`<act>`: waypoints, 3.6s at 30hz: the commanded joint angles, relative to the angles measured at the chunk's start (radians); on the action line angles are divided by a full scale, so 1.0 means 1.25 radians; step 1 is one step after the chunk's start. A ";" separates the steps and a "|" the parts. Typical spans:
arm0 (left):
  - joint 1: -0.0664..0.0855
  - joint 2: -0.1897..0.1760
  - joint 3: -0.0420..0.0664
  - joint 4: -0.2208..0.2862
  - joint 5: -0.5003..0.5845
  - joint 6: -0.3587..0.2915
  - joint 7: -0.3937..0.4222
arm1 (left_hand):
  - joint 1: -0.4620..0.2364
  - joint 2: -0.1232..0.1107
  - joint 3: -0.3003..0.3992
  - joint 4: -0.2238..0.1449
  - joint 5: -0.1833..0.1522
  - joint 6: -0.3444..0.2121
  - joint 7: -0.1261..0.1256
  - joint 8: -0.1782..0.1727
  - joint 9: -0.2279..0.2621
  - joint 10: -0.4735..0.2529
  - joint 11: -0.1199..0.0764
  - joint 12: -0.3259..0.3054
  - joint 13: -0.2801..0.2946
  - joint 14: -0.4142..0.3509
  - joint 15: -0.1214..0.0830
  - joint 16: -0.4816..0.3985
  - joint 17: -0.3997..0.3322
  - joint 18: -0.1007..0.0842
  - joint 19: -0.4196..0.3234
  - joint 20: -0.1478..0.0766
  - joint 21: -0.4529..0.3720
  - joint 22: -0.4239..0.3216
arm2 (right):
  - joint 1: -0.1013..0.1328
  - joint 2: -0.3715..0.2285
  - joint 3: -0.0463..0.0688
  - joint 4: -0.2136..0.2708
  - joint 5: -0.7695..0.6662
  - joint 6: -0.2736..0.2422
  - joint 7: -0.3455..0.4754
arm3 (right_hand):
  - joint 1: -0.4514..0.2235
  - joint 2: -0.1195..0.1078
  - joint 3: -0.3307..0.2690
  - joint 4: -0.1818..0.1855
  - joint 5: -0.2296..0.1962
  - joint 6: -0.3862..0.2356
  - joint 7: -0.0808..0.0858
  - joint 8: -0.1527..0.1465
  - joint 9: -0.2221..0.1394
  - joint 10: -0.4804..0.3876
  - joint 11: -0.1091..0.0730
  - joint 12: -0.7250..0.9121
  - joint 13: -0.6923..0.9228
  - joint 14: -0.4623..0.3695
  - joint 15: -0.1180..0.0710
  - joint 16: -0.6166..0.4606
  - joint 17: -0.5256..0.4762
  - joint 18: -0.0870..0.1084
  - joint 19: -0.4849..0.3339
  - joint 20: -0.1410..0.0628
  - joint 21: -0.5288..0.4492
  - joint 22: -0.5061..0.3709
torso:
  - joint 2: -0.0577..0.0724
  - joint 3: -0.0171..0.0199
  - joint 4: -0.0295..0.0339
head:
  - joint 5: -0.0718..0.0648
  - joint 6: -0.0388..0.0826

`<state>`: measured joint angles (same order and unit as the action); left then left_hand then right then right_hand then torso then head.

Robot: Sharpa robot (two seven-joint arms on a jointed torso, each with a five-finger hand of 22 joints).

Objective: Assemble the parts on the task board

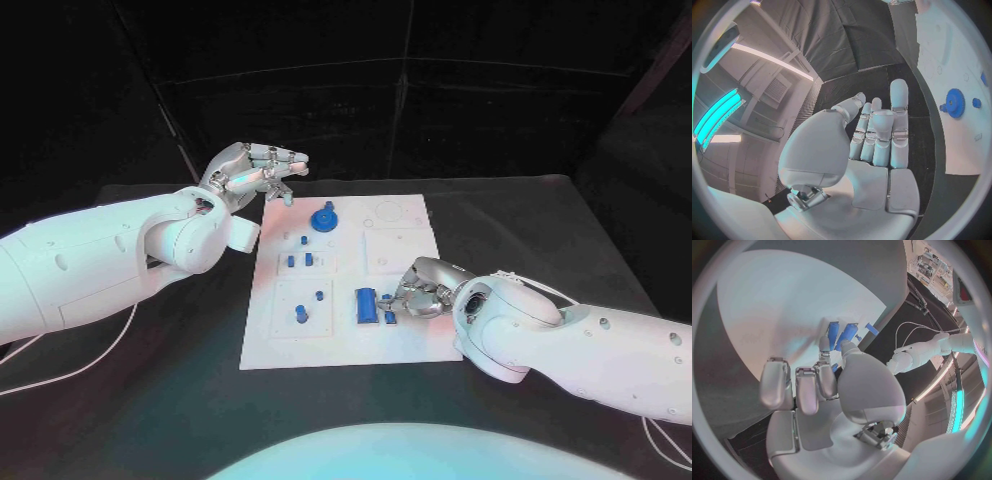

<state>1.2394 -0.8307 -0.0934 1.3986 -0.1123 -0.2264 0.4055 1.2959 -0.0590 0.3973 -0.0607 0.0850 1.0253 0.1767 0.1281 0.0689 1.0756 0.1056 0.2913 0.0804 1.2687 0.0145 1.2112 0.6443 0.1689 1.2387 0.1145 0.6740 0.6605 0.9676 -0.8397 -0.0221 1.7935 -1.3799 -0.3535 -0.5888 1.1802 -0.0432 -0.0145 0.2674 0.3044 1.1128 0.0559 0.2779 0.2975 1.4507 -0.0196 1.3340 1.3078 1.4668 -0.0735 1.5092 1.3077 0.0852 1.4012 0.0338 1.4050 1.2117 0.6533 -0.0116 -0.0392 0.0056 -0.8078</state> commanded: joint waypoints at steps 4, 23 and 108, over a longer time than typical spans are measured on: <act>0.001 -0.001 0.001 0.002 0.003 0.010 -0.001 | 0.004 0.004 -0.003 -0.001 0.002 -0.004 0.001 0.005 0.000 -0.006 -0.002 0.003 0.001 0.000 0.002 -0.001 -0.001 0.011 0.006 0.001 -0.005 -0.001 | 0.001 -0.009 0.000 0.003 -0.006 -0.011 0.001 | 0.009 0.008 -0.007 -0.003 0.003 -0.001 0.003 -0.003 0.003 0.002 0.003 -0.002 0.029 0.062 -0.004 -0.004 0.102 -0.011 0.002 0.000 0.001 0.000 | 0.000 0.0003 -0.0005 | -0.002 -0.001; 0.002 -0.003 0.001 0.003 0.003 0.009 0.000 | 0.004 0.004 -0.003 -0.001 0.002 -0.004 0.001 0.005 0.000 -0.006 -0.002 0.003 0.001 0.000 0.002 -0.001 -0.001 0.011 0.006 0.001 -0.005 -0.001 | 0.001 -0.025 0.000 0.009 -0.020 -0.016 0.014 | 0.054 0.013 -0.025 -0.025 0.006 -0.004 0.003 -0.002 0.009 0.000 0.003 -0.006 0.027 0.061 -0.005 -0.006 0.098 -0.011 0.001 -0.001 0.000 -0.001 | 0.000 -0.0001 0.0001 | -0.005 0.002; -0.151 0.041 0.075 0.137 0.090 -0.435 0.092 | -0.894 0.047 -0.318 0.049 -0.068 -0.712 -0.141 -0.102 -0.055 -0.747 -0.084 -0.233 -0.064 -0.914 -0.012 -0.969 -0.515 -0.135 -0.906 -0.092 -0.539 -0.528 | 0.066 0.048 0.018 -0.179 1.104 -0.333 0.887 | -0.789 0.035 0.012 -0.214 -0.244 -0.786 -0.045 -0.222 -0.238 -1.053 0.016 -1.067 -1.046 -1.058 0.059 -1.207 -1.046 -0.068 -1.020 -0.027 -1.124 -0.969 | -0.087 0.0093 0.0314 | -0.004 0.166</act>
<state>1.0482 -0.7798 -0.0016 1.5679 0.0193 -0.7502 0.5157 0.2440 0.0002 0.0108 -0.0002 0.0037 0.1851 0.0018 0.0041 0.0009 0.1954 0.0014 0.0038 0.0013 0.1740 0.0008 0.0105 0.0017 0.0213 0.1444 0.0070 0.0039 0.0065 1.0475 -0.7798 -0.0005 1.5675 -0.0114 -0.7485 0.4993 0.2654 0.0005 -0.0067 0.0007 0.0056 0.1781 0.0032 0.0039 0.0019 0.1847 0.0017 0.0073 0.0013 0.1992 0.0000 0.0047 0.0015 0.0223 0.1749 0.0049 0.0112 0.0013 0.5442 0.0000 0.0000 0.0001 -0.5999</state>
